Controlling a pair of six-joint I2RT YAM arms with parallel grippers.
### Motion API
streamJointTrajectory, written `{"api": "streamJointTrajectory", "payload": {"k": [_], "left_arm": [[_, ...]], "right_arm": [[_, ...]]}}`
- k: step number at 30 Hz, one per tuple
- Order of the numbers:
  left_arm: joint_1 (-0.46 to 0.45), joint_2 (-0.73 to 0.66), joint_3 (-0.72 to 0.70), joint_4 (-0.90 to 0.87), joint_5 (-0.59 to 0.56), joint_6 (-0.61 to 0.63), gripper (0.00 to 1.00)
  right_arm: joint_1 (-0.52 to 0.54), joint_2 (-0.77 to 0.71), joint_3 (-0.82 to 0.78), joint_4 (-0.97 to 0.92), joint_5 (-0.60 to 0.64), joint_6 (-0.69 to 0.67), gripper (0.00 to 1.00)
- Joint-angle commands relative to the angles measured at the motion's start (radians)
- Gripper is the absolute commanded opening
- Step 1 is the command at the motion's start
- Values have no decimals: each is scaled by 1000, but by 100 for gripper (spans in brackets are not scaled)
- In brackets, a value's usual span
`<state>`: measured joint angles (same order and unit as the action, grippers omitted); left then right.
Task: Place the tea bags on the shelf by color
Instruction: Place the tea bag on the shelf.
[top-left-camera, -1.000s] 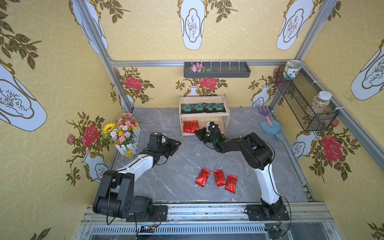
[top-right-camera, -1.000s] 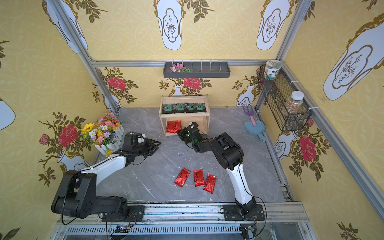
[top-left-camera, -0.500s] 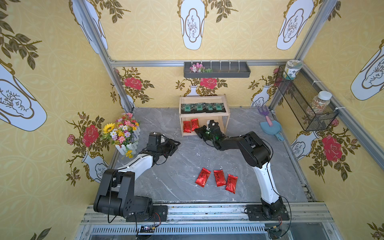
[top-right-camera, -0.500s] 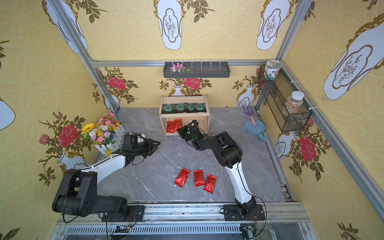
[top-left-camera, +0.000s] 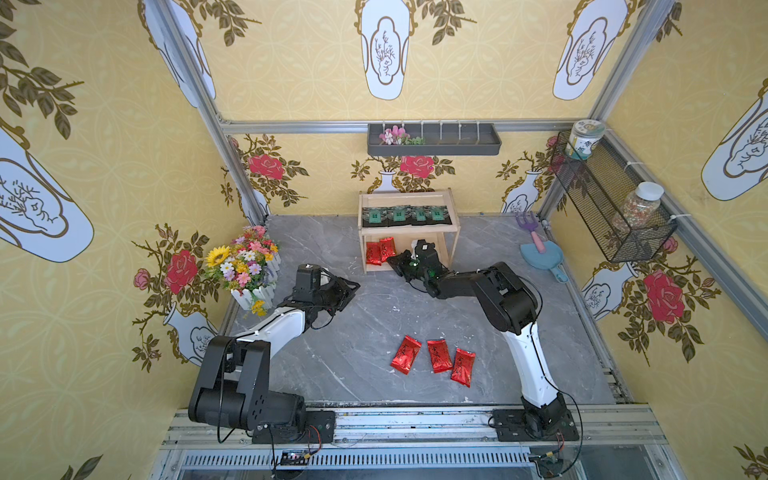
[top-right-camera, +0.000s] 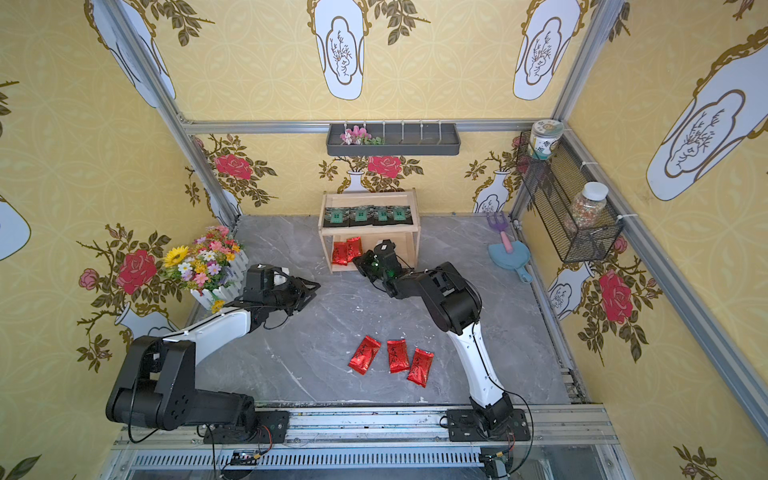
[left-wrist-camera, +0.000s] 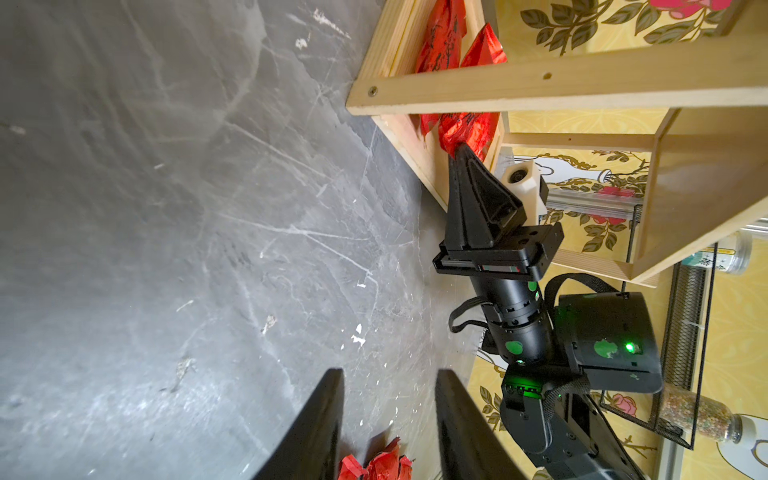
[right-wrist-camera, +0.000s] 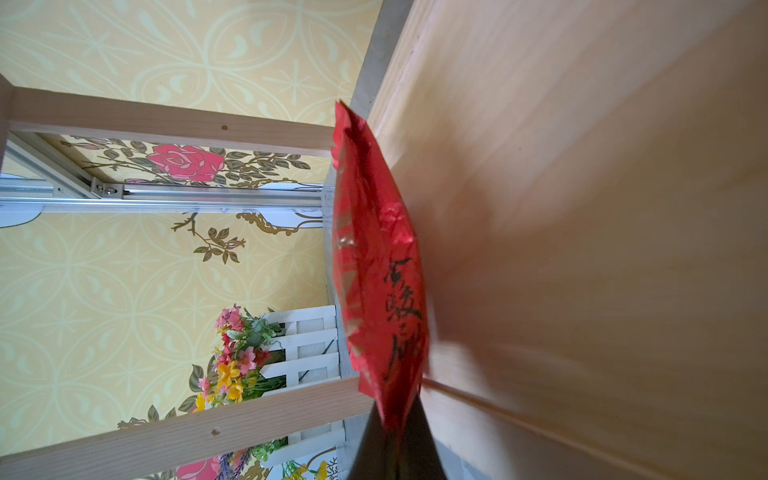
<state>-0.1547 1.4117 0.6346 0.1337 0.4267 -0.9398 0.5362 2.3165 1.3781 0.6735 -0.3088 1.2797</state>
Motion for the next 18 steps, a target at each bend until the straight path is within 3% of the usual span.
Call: {"api": "streamJointTrajectory", "payload": {"k": [1, 18], "left_arm": [[4, 9, -7, 23, 20, 4, 42], [8, 14, -9, 33, 28, 3, 42]], "right_arm": [[-4, 9, 8, 1, -3, 6, 4], [-4, 4, 7, -21, -9, 18, 9]]}}
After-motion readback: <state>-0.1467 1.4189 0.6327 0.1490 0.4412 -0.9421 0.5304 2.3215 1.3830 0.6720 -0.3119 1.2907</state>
